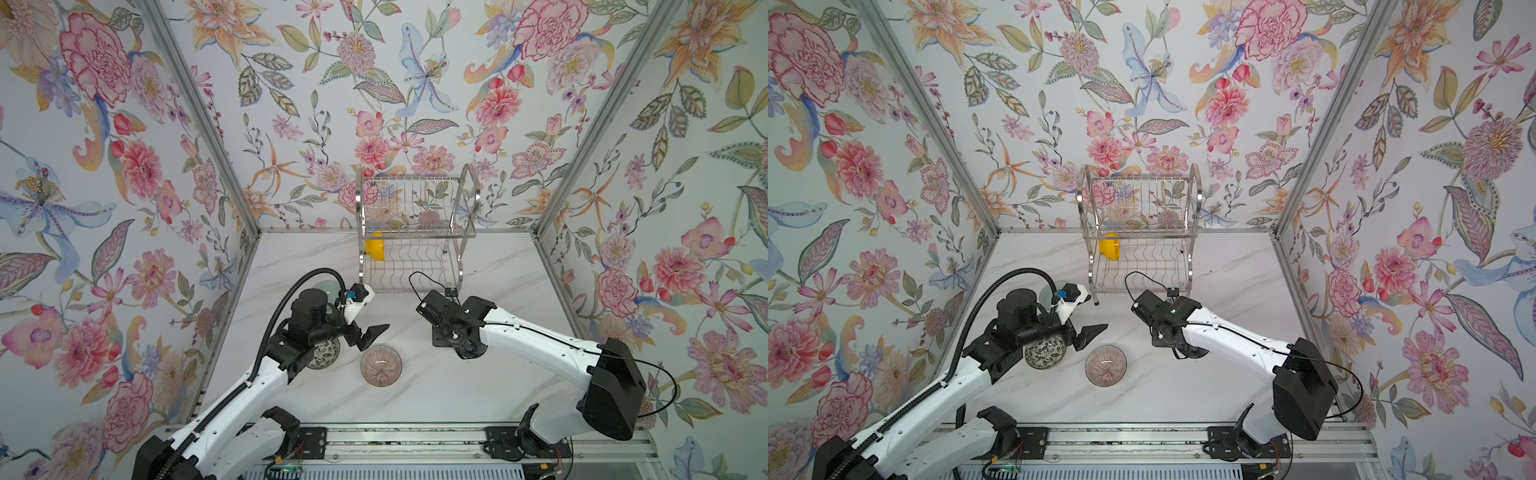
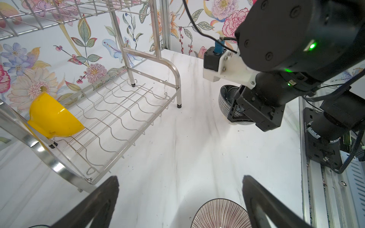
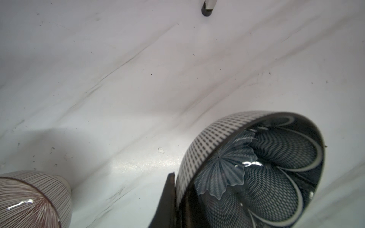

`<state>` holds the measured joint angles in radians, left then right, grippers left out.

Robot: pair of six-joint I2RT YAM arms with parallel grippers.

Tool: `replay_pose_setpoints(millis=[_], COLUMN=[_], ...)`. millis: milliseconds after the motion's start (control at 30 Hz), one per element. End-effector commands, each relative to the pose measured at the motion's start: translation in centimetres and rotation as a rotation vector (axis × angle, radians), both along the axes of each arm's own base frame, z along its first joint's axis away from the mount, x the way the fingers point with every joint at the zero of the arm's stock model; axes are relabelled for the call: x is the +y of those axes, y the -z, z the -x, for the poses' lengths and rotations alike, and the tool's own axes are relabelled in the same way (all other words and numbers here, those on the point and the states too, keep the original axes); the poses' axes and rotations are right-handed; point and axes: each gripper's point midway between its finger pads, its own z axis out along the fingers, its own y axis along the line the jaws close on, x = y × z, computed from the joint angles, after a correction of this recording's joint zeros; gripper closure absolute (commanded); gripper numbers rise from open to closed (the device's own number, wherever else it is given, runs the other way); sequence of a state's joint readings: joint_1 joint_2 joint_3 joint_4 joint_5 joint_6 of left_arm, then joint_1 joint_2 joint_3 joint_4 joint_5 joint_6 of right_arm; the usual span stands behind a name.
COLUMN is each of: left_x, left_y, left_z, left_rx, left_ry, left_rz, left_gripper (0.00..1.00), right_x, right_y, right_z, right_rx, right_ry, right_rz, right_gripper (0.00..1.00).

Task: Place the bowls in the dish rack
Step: 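Close the right gripper on the dark patterned bowl rim and lift it, then carry the dark patterned bowl with the right gripper toward the dish rack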

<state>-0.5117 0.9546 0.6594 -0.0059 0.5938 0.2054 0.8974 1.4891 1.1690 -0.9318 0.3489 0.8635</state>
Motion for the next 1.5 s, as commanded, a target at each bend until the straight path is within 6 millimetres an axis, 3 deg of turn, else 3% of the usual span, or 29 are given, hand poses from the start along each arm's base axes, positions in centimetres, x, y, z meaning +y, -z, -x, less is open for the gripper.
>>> replay_pose_setpoints(millis=[0,600,833,1200,1467], left_x=[-0.2,0.0,0.5,1.5,1.5], left_y=[-0.9,-1.3,-2.6,-3.7,-3.2], left_z=[0.1,-0.3,-0.7,-1.5,-2.2], left_rx=[-0.030,-0.046,-0.060,-0.031,0.019], left_ry=[0.002,-0.021,-0.057,-0.093,-0.091], left_rz=[0.008,0.027,0.093,0.166,0.188], left_gripper=[0.01,0.01,0.01,0.01,0.01], right_x=[0.2,4.0,5.8,8.6,10.2], right_y=[-3.2,-8.7,-10.4,-9.5,-7.0], right_z=[-0.7,-2.8,-2.9,-2.6,-2.1], right_rx=[-0.080,-0.288,-0.406,-0.526,-0.568], right_ry=[-0.026,-0.147,-0.252,-0.533,-0.728], right_rz=[-0.018,-0.273,-0.400,-0.386,-0.312], right_gripper=[0.96,0.96,0.98,0.99,0.97])
